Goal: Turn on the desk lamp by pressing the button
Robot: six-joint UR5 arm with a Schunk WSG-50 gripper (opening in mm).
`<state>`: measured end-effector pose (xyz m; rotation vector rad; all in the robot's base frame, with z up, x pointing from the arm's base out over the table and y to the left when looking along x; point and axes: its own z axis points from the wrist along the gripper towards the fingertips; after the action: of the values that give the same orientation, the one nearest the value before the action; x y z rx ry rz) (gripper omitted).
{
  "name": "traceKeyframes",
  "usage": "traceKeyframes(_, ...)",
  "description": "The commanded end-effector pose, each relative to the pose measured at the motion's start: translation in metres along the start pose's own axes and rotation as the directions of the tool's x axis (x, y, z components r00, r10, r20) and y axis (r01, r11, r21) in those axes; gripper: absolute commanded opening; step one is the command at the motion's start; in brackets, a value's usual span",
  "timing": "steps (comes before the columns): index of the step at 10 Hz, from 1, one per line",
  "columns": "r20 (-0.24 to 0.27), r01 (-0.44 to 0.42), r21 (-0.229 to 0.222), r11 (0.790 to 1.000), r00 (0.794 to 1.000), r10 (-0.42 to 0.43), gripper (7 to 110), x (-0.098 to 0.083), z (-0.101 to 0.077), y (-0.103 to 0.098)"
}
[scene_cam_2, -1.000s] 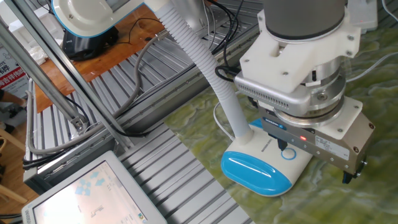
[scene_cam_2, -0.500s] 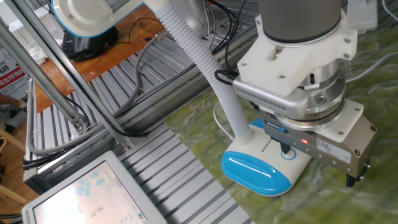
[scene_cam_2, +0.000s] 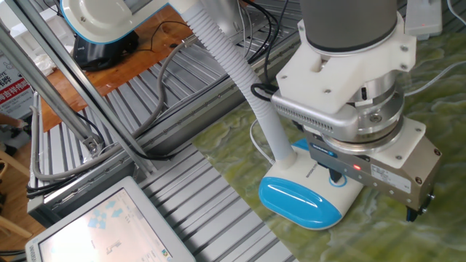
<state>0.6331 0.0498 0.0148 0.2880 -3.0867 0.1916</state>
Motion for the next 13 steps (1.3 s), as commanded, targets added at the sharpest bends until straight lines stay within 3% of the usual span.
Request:
traceKeyframes(1,-0.003,-0.007,-0.017,1.0,1.0,0.007,110,0.0006,0.0017,0.0036)
traceKeyframes(13,-0.007,-0.012,-0.01,1.0,1.0,0.012,110,-0.0022,0.0114,0.0009)
